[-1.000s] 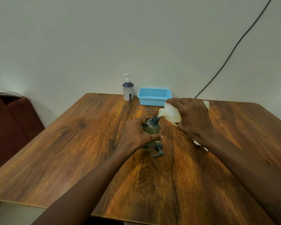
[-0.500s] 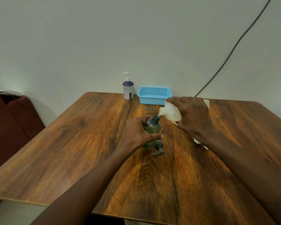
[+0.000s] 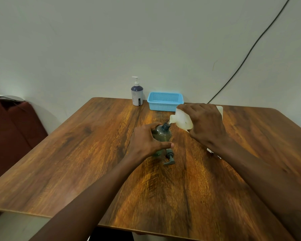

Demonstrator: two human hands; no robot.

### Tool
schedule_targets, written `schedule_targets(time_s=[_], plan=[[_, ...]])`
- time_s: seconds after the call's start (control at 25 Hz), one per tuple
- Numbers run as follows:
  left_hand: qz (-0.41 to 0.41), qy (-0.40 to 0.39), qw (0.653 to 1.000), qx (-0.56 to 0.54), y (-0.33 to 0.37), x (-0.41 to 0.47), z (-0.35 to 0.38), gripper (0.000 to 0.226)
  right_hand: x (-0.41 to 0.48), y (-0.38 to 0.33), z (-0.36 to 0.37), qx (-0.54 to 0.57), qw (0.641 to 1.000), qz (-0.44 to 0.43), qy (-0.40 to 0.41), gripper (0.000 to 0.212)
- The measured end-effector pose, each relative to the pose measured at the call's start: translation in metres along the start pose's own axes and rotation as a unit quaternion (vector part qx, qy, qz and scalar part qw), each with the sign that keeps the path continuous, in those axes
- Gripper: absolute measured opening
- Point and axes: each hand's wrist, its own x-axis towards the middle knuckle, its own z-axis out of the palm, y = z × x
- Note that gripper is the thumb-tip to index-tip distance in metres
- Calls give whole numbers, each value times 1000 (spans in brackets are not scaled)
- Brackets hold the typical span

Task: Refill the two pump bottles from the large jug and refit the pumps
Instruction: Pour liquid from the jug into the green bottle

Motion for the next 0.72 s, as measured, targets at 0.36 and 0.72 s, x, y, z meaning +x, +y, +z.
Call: schedule_targets(time_s=[0.36, 0.72], plan=[[-9, -10, 1000, 7, -3, -1, 1, 96, 0, -2, -1, -1, 1000, -5, 9, 86], [2, -7, 1000, 5, 0, -1, 1, 92, 0, -2, -1, 0, 1000, -5, 5, 85]])
